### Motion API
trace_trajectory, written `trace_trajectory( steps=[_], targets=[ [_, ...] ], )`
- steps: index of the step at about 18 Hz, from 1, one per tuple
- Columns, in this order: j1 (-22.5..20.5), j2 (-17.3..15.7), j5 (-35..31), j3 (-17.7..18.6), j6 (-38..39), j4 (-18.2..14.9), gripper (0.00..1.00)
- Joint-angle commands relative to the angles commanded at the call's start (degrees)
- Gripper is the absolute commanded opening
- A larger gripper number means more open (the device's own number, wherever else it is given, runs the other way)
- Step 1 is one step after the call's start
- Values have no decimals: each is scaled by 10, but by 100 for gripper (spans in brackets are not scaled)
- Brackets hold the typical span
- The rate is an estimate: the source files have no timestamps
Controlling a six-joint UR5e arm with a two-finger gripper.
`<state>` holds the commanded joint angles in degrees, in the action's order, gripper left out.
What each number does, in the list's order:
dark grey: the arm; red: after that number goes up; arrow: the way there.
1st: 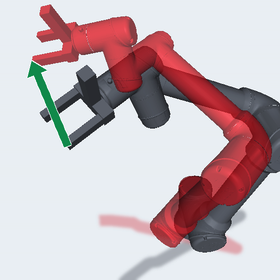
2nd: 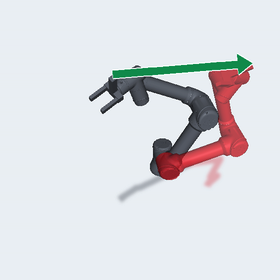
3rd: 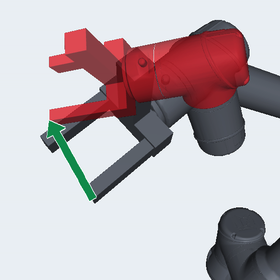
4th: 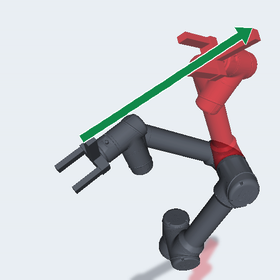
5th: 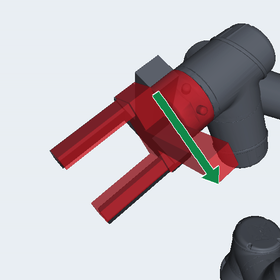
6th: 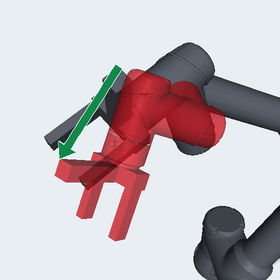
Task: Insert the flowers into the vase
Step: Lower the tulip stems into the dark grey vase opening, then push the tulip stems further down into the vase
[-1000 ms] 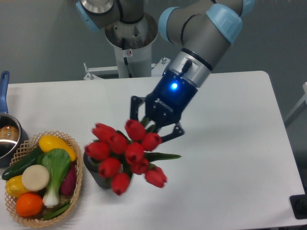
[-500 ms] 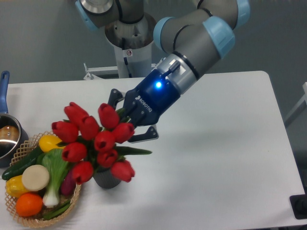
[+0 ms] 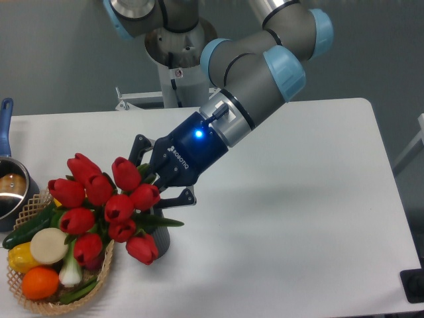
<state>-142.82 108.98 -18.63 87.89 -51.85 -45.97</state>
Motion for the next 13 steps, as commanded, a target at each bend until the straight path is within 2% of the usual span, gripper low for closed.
trace_trajectory(
  steps=[5,10,13],
  targets=[
    [-1,4,-2,14,-8,0,3],
    [-2,-3,-4,65,-71,0,4],
    [-2,-3,-4,76,-82,0,5]
  ],
)
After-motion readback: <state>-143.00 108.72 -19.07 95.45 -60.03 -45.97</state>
